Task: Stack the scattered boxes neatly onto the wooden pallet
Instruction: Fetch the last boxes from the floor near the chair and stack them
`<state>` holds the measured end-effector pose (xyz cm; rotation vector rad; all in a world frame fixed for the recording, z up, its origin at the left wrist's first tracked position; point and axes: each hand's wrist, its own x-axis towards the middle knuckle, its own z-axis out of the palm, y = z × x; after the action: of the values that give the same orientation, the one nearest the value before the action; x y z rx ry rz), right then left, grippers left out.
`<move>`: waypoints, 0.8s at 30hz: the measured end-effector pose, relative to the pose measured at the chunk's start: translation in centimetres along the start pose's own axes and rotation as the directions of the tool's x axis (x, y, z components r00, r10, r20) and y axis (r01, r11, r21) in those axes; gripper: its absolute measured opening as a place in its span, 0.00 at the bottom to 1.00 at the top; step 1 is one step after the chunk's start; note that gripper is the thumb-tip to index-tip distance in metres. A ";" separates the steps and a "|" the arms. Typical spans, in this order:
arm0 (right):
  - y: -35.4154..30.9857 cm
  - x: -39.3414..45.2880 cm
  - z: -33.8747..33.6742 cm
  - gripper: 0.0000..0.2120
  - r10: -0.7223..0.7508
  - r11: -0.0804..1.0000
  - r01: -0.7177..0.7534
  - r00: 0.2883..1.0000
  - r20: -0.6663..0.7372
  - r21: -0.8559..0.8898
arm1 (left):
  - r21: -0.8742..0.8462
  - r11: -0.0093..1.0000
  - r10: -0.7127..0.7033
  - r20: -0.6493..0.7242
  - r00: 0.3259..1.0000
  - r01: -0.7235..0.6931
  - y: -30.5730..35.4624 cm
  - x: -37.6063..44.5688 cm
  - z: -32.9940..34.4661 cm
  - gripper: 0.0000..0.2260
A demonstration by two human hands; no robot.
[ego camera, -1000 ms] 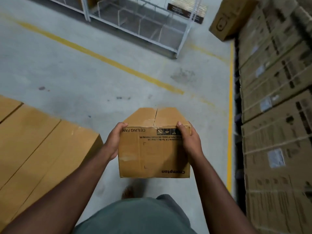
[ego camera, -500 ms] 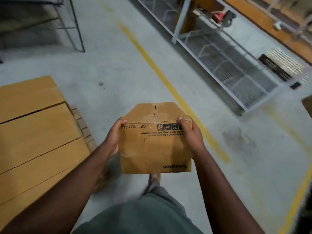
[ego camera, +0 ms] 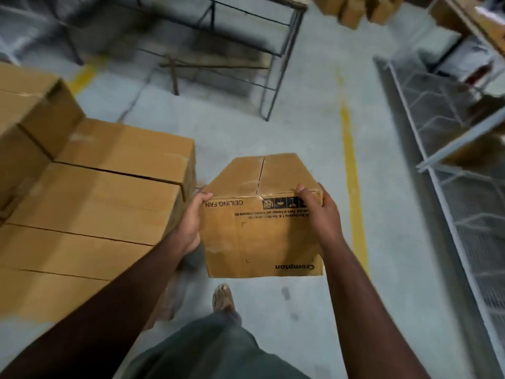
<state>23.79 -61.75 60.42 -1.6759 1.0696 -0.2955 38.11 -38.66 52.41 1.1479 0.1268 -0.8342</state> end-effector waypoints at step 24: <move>-19.5 11.4 23.2 0.32 -0.274 0.899 0.428 0.391 0.879 0.091 | -0.079 0.776 0.321 -0.804 0.500 -0.626 5.1 -4.1 -6.0 0.36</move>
<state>55.14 -55.13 64.64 -1.8190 -0.0923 0.4095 40.37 -30.76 55.61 1.0249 0.6086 0.2483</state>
